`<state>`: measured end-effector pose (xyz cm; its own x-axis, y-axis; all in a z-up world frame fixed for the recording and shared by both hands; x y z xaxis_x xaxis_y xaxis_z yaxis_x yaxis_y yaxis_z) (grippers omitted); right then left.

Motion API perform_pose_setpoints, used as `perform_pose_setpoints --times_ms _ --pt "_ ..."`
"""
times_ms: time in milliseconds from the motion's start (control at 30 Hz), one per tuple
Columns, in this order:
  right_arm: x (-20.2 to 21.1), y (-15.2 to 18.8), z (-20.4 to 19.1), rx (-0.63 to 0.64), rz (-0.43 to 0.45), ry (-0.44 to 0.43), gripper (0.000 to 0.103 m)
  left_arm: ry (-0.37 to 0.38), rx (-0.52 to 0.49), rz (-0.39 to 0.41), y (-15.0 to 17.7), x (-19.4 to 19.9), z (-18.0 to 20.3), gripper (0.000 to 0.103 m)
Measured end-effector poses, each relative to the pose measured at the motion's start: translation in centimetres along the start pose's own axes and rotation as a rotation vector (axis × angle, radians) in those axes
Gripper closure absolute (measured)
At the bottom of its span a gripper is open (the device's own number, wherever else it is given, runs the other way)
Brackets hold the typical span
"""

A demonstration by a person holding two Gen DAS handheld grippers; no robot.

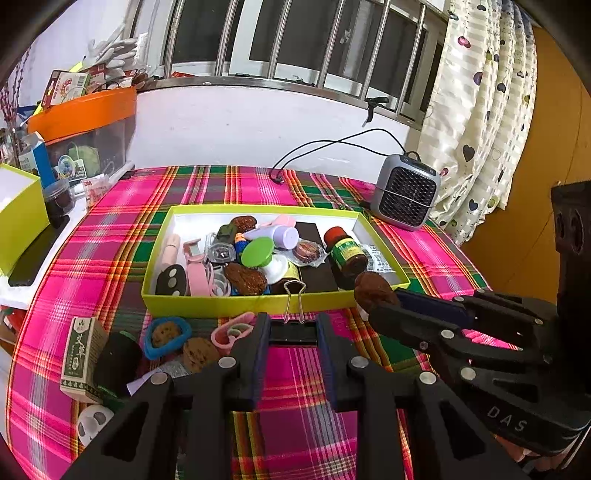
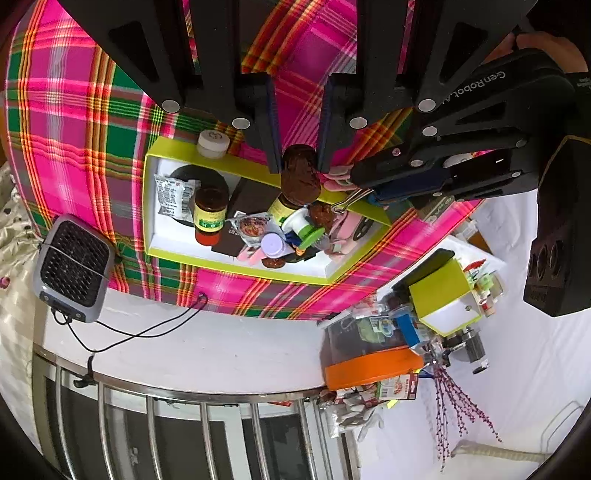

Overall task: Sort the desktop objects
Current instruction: 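Carry the walnut with the right gripper while the left carries the binder clip toward the box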

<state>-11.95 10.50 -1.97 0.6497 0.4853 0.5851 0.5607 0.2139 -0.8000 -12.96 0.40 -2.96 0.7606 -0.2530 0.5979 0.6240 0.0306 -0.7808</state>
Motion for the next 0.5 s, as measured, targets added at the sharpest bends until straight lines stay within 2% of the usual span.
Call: perform_pose_setpoints --times_ms 500 --pt "-1.9 -0.8 -0.7 0.015 -0.013 -0.009 0.083 -0.025 0.056 0.013 -1.0 -0.8 -2.9 0.077"
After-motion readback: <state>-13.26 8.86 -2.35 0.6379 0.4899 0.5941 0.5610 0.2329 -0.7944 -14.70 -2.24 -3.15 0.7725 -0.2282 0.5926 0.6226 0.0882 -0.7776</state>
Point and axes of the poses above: each gripper's, at about its wrist camera, not at the fingertips, and x roughly against the way its jaws point, z to its right, y to its underside, the point moved 7 cm from there along -x, roughly the way its jaws point, and after that the axes turned 5 degrees about z, right-handed, at the moved point
